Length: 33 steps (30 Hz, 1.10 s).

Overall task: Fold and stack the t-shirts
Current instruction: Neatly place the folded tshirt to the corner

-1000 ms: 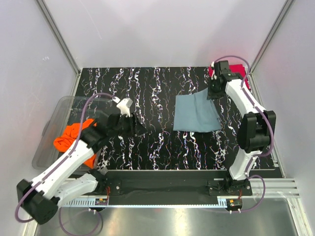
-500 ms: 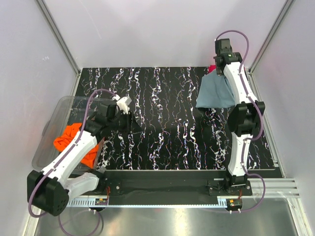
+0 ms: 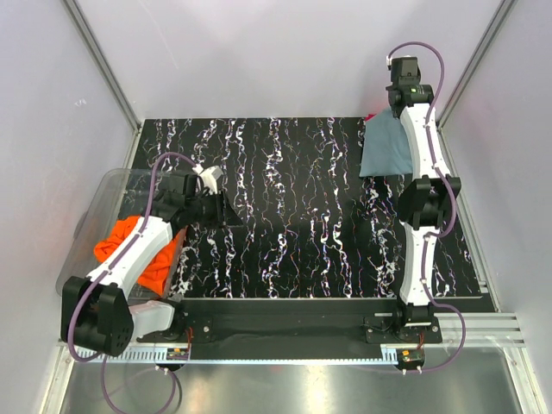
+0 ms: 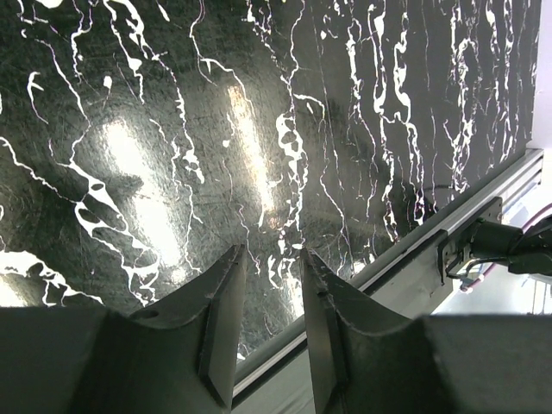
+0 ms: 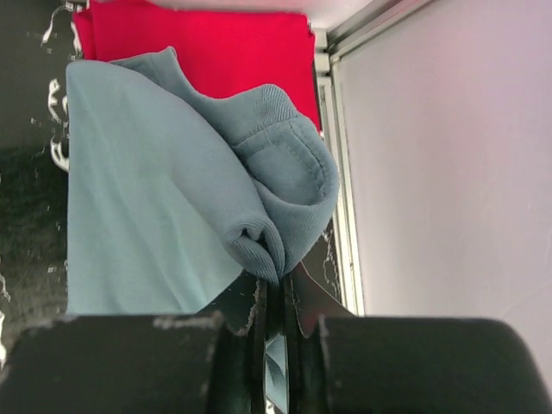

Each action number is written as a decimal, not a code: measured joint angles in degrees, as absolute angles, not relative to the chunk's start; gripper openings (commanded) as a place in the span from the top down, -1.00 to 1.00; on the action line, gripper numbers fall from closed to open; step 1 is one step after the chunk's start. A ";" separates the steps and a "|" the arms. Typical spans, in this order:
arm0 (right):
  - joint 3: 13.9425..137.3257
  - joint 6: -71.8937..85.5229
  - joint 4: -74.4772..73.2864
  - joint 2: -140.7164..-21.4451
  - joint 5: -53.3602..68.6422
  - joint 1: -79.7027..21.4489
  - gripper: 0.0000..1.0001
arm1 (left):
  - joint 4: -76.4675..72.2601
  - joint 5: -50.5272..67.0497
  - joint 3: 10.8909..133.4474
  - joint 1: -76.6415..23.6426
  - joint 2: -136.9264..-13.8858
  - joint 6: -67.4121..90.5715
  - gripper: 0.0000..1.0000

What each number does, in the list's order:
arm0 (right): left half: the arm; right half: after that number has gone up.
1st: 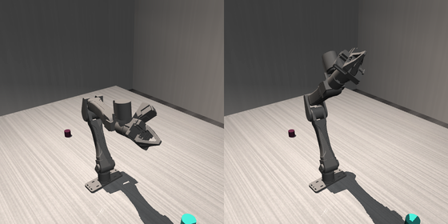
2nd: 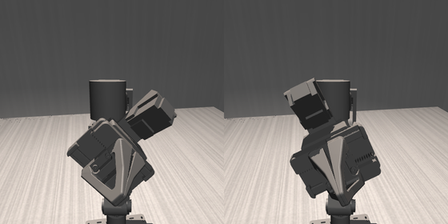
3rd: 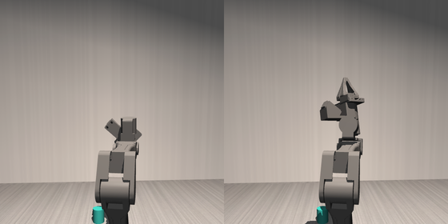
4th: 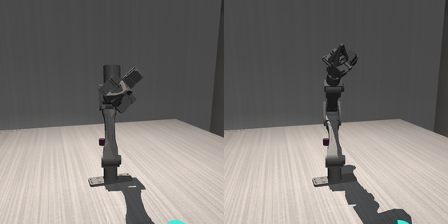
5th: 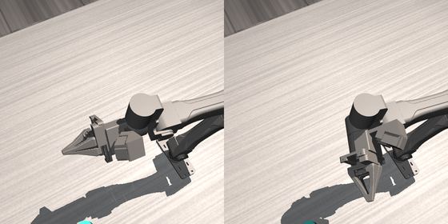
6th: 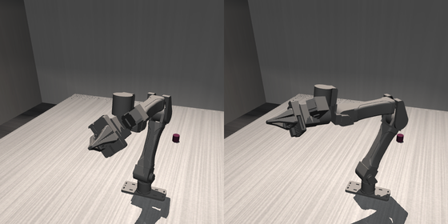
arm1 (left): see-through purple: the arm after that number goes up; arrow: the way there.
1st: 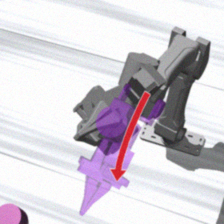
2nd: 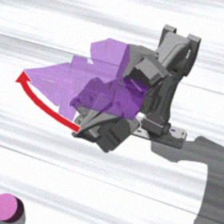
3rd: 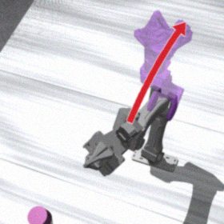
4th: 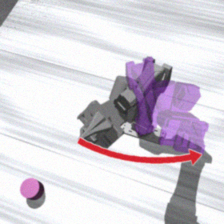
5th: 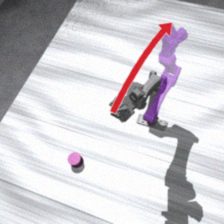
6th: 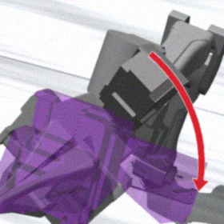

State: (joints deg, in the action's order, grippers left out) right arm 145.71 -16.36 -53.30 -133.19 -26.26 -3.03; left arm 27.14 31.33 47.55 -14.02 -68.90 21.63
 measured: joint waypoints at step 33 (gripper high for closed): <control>149.64 -36.25 -44.60 -137.78 -21.69 -2.55 1.00 | 25.15 35.88 45.21 -11.44 -71.13 22.06 0.33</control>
